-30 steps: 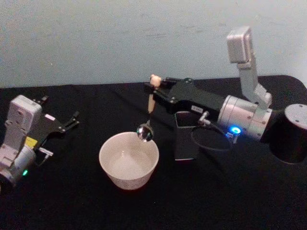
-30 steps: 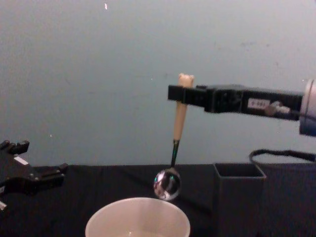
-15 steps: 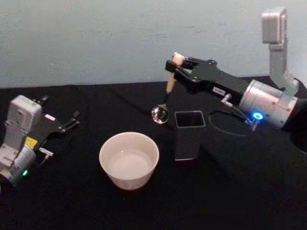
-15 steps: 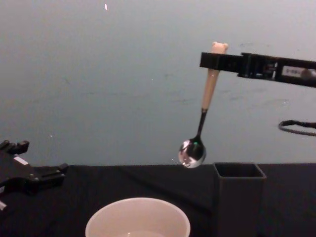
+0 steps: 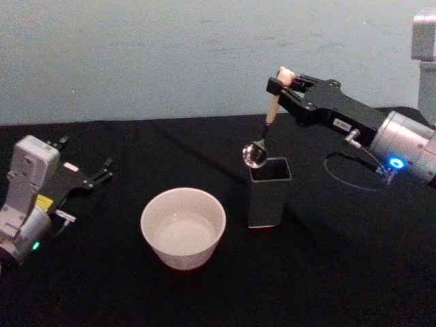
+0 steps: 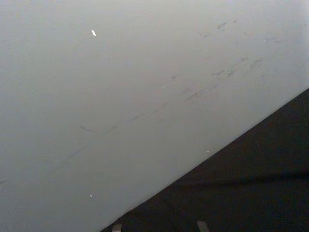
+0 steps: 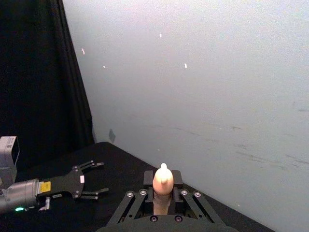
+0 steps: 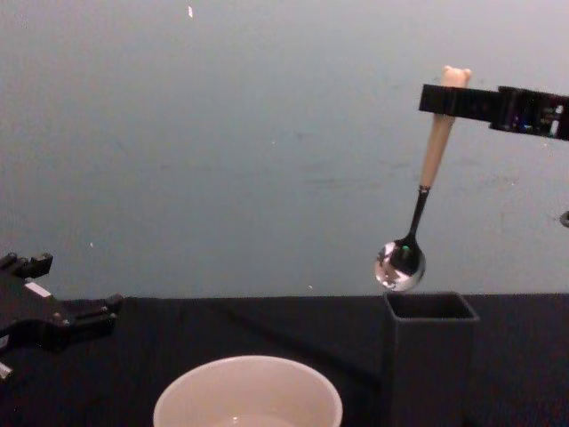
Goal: Pick up the stirring spoon with one hand, stir inside the cup, then place it back in its original position.
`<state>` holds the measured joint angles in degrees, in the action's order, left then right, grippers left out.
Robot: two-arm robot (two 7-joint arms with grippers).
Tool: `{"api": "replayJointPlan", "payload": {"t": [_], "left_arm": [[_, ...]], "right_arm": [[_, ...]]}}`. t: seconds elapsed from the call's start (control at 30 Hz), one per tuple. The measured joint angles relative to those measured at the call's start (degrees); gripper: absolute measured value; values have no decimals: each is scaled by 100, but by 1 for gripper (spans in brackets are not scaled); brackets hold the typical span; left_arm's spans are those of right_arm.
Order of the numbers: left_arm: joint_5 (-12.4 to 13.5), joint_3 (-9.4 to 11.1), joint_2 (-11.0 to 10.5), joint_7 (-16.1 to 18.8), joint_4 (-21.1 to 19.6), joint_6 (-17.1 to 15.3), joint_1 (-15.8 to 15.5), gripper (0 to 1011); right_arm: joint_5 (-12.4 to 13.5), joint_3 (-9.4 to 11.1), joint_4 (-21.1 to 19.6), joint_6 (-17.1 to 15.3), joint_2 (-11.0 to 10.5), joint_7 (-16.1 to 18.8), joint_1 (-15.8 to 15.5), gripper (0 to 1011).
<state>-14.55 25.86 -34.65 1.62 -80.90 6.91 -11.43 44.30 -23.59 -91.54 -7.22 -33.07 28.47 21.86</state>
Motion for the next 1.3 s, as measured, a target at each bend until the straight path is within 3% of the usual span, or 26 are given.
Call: {"api": "replayJointPlan", "payload": {"t": [0.67, 1.3], "left_arm": [[0, 0, 0, 0, 0, 0, 0, 1002], [0, 0, 0, 0, 0, 0, 0, 1001]], "right_arm": [[-140, 59, 64, 107, -160, -76, -201, 222], [-439, -137, 504, 61, 54, -83, -204, 222]]}}
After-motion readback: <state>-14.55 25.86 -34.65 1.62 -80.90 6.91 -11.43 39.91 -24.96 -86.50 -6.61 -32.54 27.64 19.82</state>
